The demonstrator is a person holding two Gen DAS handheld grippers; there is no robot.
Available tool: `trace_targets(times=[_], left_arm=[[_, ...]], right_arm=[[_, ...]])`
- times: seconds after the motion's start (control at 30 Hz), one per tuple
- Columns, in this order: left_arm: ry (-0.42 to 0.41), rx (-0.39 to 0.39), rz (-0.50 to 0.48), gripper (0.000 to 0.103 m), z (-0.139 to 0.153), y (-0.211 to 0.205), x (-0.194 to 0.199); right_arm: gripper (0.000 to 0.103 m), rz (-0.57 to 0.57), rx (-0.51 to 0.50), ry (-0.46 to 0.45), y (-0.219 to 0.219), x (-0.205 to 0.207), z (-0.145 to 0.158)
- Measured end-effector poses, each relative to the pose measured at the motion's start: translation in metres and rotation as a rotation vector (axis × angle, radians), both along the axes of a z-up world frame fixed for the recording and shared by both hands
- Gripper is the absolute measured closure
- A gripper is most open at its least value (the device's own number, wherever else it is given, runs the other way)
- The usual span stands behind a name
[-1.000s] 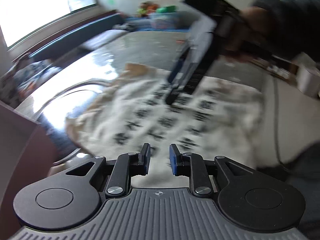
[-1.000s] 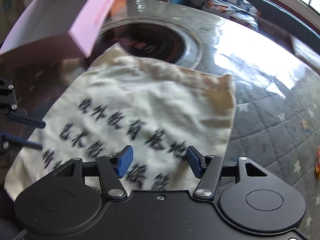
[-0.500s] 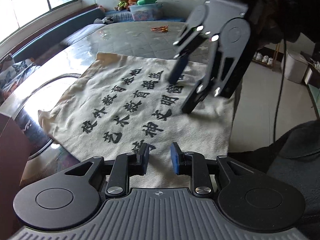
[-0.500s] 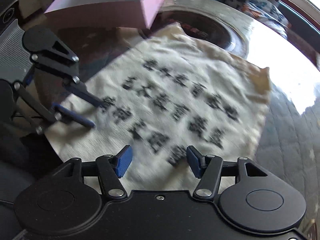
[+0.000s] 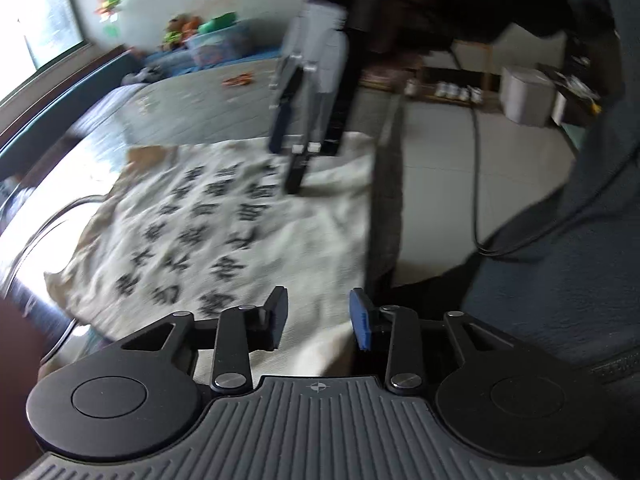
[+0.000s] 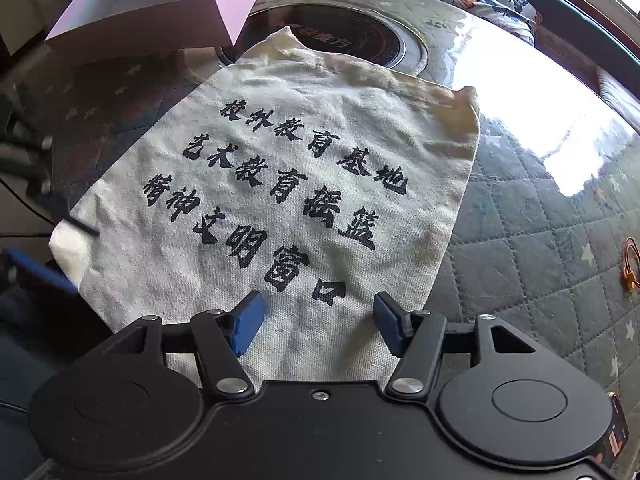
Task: Fold shopping bag
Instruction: 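Smooth the printed side of the bag flat with both grippers, then grasp the bag's side edge with the left gripper while the right gripper grasps the opposite edge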
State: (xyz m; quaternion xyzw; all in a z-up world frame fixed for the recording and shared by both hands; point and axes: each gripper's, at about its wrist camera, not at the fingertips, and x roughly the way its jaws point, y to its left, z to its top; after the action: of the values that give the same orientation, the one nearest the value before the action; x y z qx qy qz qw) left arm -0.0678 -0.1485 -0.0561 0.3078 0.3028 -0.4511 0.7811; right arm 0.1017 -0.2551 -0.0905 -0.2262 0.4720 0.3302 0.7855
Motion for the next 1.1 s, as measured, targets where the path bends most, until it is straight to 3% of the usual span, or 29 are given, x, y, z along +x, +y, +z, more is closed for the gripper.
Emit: trace_targets(times=[0.17,0.27,0.37,0.57,0.9,1.1], left_arm=[[-0.025,0.040,-0.020,0.063,-0.009,-0.011,-0.004],[-0.004,0.037,-0.013,0.073,-0.007,-0.012,0.002],[0.030,0.016,-0.020,0.082,-0.004,-0.009,0.005],[0.056,-0.045,-0.004,0.084,0.009,0.000,0.010],[0.062,-0.182,0.141,0.090,0.037,0.021,0.041],[0.069,-0.225,0.206,0.092,0.041,0.029,0.057]], right_arm=[[0.040,0.008,-0.005,-0.010,0.001,-0.002,0.001],[0.040,0.020,-0.009,-0.014,0.001,-0.004,0.002],[0.040,0.032,-0.007,-0.015,0.000,-0.006,0.004],[0.036,0.063,0.017,-0.031,-0.004,-0.015,0.018],[0.032,0.191,0.117,-0.073,-0.006,-0.041,0.058],[0.033,0.277,0.037,-0.101,0.012,-0.062,0.035]])
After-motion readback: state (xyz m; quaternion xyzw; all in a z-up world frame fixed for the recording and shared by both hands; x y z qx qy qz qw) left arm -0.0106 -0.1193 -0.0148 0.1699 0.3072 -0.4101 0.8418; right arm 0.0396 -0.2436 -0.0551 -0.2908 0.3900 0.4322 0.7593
